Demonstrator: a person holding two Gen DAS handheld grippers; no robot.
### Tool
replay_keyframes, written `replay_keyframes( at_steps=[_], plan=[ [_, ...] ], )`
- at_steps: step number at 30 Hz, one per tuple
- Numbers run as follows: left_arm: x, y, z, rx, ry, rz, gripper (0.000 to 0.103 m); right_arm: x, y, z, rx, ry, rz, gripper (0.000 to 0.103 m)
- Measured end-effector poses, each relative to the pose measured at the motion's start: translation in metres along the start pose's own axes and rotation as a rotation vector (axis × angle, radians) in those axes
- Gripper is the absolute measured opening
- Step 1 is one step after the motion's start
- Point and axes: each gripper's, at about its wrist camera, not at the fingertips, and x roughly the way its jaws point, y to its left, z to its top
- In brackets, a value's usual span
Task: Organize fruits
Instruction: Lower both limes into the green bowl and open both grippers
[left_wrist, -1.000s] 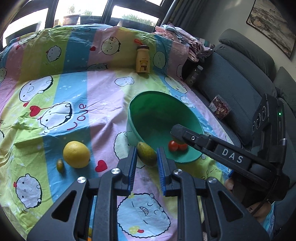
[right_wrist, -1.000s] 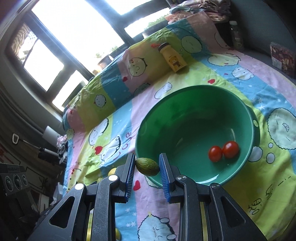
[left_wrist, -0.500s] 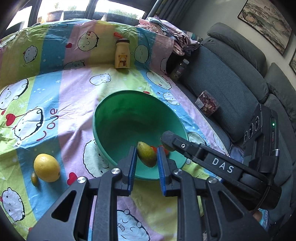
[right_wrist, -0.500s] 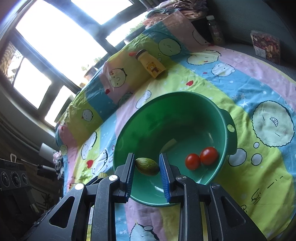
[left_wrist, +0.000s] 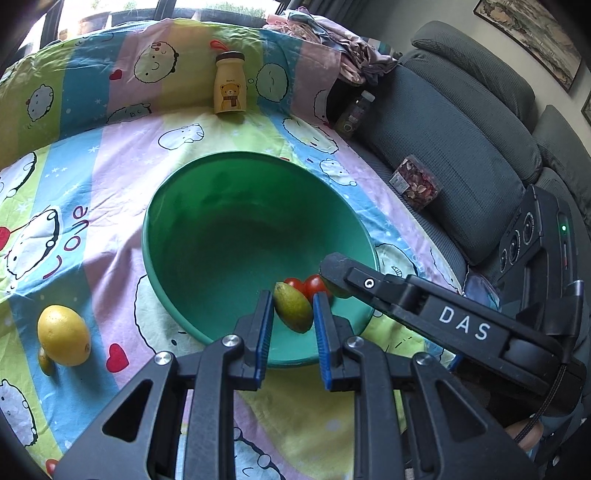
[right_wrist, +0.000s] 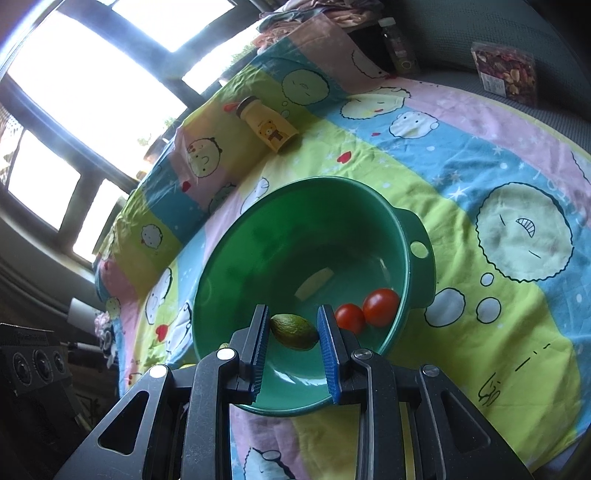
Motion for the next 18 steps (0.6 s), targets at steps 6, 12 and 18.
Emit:
replay_keyframes(
  at_steps=[6, 12, 18],
  plan=[
    [0.007, 0.002, -0.001, -0.005, 0.011, 0.019, 0.021, 0.001, -0.004, 0.001, 0.010, 0.012, -0.010, 0.029],
    [0.014, -0.002, -0.003, 0.002, 0.027, 0.025, 0.021, 0.005, -0.005, 0.002, 0.017, 0.019, -0.032, 0.029],
    [0.017, -0.001, -0.003, 0.004, 0.033, 0.046, 0.021, 0.008, -0.009, 0.002, 0.025, 0.035, -0.069, 0.029]
  ],
)
